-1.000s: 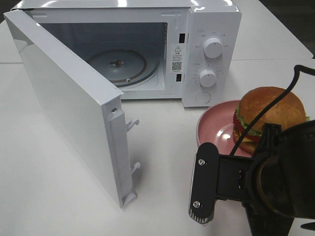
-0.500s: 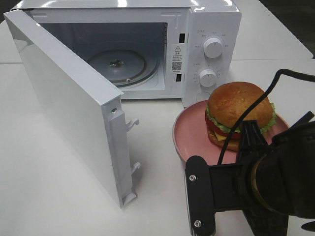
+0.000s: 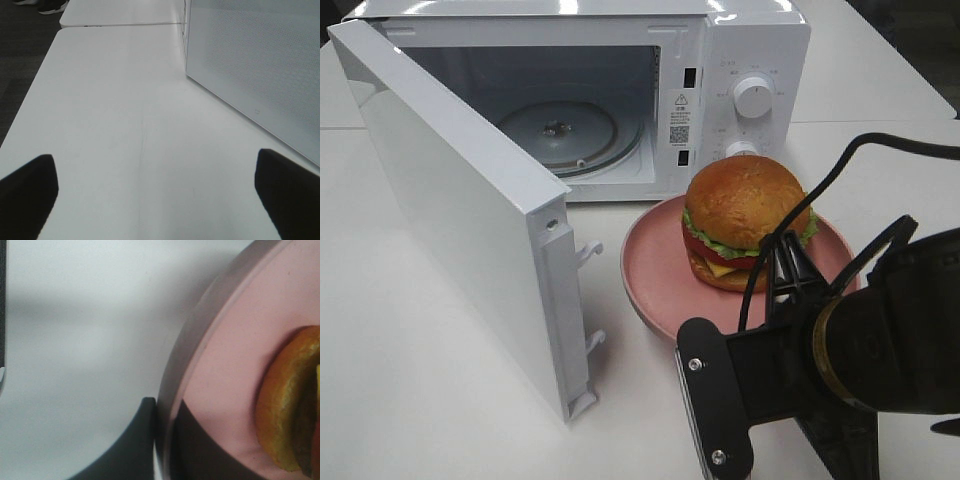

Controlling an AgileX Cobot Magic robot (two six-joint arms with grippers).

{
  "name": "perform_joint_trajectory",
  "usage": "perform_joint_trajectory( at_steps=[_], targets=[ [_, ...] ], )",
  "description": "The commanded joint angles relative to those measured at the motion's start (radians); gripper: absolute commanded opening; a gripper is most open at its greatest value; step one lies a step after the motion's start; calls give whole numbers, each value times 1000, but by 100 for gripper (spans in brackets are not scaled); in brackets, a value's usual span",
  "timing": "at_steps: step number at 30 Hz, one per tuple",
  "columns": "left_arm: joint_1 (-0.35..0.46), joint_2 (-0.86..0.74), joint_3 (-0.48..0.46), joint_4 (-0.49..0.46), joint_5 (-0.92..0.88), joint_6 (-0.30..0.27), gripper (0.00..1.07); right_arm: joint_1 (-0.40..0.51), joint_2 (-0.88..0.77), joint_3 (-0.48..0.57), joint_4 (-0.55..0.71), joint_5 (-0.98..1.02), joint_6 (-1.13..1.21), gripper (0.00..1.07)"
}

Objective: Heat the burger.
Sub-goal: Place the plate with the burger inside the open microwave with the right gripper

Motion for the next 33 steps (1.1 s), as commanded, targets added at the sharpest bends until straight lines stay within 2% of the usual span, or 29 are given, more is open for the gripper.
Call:
perform_joint_trajectory(
  at_steps=[1,5,8,10,11,15,21,23,24,26,27,29,30,31,32,33],
  targets=[
    [-4,-23,2,-1,-5,0,100,-17,-23,-2,-51,-32,-40,0],
    [-4,-23,2,-1,-5,0,100,-87,-62,-2,-38,-119,-193,0],
    [-4,-23,2,-1,-5,0,100,-104,-66,-2,-24,-130,-228,0],
    [-4,-23,2,-1,-5,0,100,-170,-73,-2,57,-172,-385,0],
    [-4,-23,2,-1,-5,0,100,-170,-73,-2,57,-172,-385,0],
    [-4,-23,2,-1,-5,0,100,-243,-73,-3,195,-204,-620,0],
    [-4,-23,2,-1,-5,0,100,-298,-75,-3,317,-215,-851,0],
    [-4,-23,2,-1,-5,0,100,-329,-75,-3,415,-221,-976,0],
    [-4,-23,2,-1,-5,0,100,-329,-75,-3,415,-221,-976,0],
    [-4,-23,2,-1,-5,0,100,-358,-75,-3,502,-231,-1095,0],
    [-4,-23,2,-1,-5,0,100,-358,-75,-3,502,-231,-1095,0],
    [-4,-23,2,-1,-5,0,100,-389,-75,-15,606,-232,-1224,0],
    [-4,-23,2,-1,-5,0,100,-389,-75,-15,606,-232,-1224,0],
    [-4,-23,2,-1,-5,0,100,-410,-75,-31,674,-231,-1305,0],
    [-4,-23,2,-1,-5,0,100,-410,-75,-31,674,-231,-1305,0],
    [-4,-23,2,-1,-5,0,100,-429,-75,-43,744,-232,-1391,0]
  ],
)
